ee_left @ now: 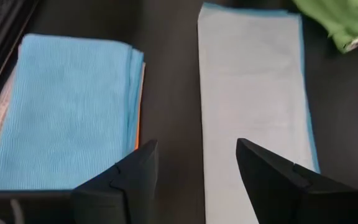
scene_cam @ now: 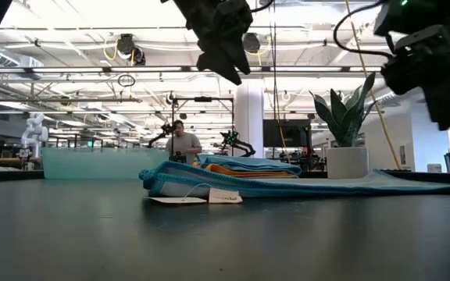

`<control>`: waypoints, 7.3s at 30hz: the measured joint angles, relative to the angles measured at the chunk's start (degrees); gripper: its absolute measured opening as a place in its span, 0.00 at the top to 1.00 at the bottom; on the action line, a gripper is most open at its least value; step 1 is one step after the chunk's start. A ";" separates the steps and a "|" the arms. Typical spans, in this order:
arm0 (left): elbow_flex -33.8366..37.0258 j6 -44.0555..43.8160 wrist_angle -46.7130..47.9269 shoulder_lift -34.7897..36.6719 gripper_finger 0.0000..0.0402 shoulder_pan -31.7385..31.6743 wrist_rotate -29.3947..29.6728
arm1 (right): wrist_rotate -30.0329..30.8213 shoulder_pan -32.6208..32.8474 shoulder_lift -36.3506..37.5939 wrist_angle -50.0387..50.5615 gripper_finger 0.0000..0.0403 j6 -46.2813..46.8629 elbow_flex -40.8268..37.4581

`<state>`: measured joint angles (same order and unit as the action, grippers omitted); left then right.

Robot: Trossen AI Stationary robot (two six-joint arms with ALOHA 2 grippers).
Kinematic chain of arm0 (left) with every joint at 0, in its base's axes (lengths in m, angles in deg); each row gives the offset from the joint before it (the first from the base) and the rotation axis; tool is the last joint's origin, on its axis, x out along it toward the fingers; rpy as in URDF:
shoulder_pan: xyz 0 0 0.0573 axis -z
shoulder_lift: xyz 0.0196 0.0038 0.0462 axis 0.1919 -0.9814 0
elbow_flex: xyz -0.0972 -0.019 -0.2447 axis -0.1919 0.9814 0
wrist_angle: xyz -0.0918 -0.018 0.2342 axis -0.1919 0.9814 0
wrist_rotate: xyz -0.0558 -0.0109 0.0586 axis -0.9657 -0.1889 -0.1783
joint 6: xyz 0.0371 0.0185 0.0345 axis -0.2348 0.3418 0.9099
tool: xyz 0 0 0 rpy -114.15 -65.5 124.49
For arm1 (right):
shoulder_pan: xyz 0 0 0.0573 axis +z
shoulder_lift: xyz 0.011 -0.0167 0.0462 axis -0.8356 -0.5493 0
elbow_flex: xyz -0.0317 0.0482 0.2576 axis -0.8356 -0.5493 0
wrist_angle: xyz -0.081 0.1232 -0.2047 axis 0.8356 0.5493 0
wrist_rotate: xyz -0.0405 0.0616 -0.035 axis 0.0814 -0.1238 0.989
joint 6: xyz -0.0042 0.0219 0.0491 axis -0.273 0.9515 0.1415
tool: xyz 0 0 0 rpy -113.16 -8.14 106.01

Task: Fold microfiber towels
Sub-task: Fold the light blue microfiber towel, then stack the folded light blue microfiber towel on top of the folded blue microfiber towel

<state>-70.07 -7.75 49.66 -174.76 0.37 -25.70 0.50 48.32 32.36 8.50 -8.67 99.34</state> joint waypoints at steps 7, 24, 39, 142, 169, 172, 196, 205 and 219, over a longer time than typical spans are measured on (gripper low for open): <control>0.44 0.33 1.05 0.00 0.46 -0.27 0.57 | 6.77 12.77 -1.25 -1.79 0.76 17.19 -1.36; 0.44 -0.93 2.37 -0.02 0.46 0.42 0.63 | 3.55 15.87 -2.01 -14.14 0.76 22.43 -14.64; 0.46 -3.94 2.33 -0.02 0.46 0.52 0.87 | 4.18 15.83 -1.91 -23.39 0.76 20.25 -19.14; 0.63 -47.71 41.84 13.18 0.46 27.97 31.87 | -11.92 13.41 -69.47 -32.06 1.00 -37.53 46.74; 0.57 -43.76 27.09 10.36 0.46 22.37 30.69 | -4.77 12.02 -61.30 -28.81 0.62 -42.26 44.06; 0.59 -42.22 25.88 7.37 0.46 21.34 27.93 | -1.23 11.87 -60.95 -21.11 0.63 -42.91 43.94; 0.66 -43.88 32.81 2.74 0.46 19.06 22.95 | -0.61 8.35 -55.06 -45.31 0.64 -23.94 13.67; 0.59 -45.32 32.49 2.84 0.46 19.07 23.09 | 3.79 7.43 -41.12 -39.13 0.64 -24.82 13.24; 13.03 -47.05 15.77 2.37 0.46 16.48 11.43 | 4.98 -0.63 -36.81 -34.17 0.65 -31.92 13.16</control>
<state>-57.04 -54.81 65.44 -172.39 16.85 -14.27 5.48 47.69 -4.45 -25.68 -40.58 112.50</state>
